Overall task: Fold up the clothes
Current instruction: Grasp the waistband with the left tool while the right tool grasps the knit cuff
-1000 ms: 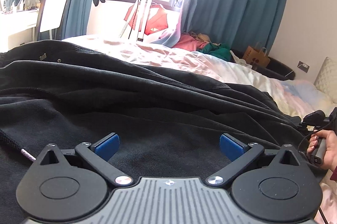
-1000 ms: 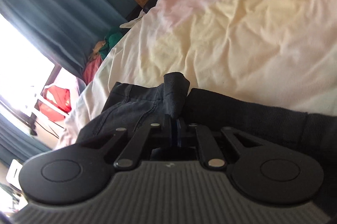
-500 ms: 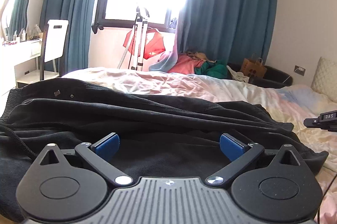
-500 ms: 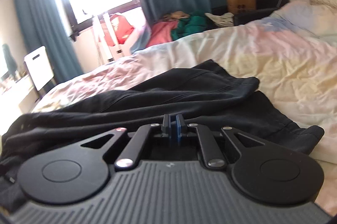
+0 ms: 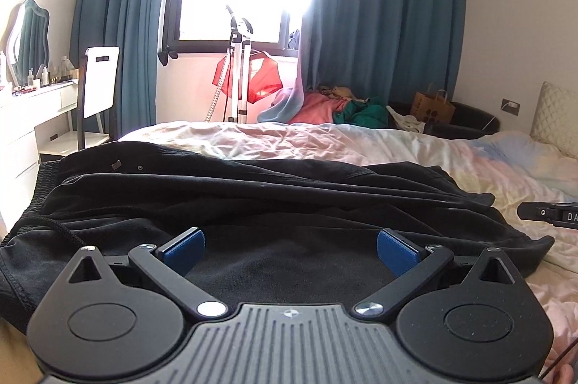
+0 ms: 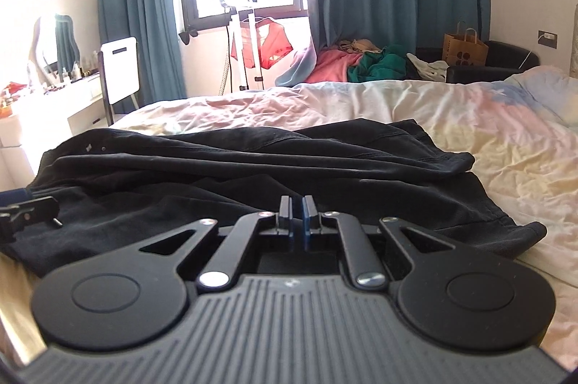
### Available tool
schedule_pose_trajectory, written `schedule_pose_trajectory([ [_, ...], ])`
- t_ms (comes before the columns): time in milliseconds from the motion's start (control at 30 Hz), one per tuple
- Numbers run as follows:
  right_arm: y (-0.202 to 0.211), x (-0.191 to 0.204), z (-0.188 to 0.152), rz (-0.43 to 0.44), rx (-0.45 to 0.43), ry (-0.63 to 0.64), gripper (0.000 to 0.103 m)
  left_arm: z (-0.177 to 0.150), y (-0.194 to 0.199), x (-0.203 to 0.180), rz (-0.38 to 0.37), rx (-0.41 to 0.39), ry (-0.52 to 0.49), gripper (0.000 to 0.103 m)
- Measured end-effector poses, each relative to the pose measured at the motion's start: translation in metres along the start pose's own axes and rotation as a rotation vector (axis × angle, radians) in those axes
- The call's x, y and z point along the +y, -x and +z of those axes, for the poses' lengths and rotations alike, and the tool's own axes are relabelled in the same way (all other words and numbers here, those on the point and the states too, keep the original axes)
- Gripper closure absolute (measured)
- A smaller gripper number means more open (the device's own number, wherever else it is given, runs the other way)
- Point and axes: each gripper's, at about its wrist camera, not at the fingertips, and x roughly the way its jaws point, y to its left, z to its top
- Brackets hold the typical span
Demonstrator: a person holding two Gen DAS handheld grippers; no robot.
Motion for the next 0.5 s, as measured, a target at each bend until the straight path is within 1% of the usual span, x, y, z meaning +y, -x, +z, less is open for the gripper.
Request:
schedule_pose_trajectory([
  [33,-0.002,-0.001,-0.001,-0.006,0.006,-0.006,0.088,-0.001,0.0,0.002,0.009,0.003,0.003,0.0],
  [67,-0.003,-0.002,-0.001,-0.013,0.012,-0.012,0.074,-0.003,0.001,0.006,0.017,0.007,0.004,0.0],
  [100,-0.005,-0.003,-0.002,-0.019,0.017,-0.017,0.057,-0.006,0.002,0.01,0.029,0.011,0.003,0.0],
  [133,-0.006,-0.004,-0.002,-0.026,0.023,-0.023,0.049,-0.008,0.004,0.015,0.046,0.018,0.002,0.0],
  [167,-0.008,-0.006,-0.003,-0.03,0.029,-0.031,0.035,-0.011,0.006,0.02,0.064,0.024,0.002,0.0],
  [200,-0.009,-0.008,-0.004,-0.032,0.036,-0.041,0.025,-0.014,0.008,0.028,0.086,0.038,0.013,0.0],
  [267,-0.012,-0.011,-0.005,-0.038,0.05,-0.055,0.021,-0.019,0.01,0.046,0.13,0.066,0.049,0.0],
  [300,-0.014,-0.012,-0.005,-0.041,0.057,-0.062,0.021,-0.02,0.012,0.057,0.149,0.078,0.083,0.0],
  [400,-0.017,-0.018,-0.006,-0.046,0.066,-0.089,0.021,-0.018,0.017,0.099,0.173,0.138,0.244,0.0],
  [500,-0.014,-0.027,-0.005,-0.029,0.054,-0.142,0.021,-0.018,0.025,0.145,0.18,0.187,0.473,0.0],
])
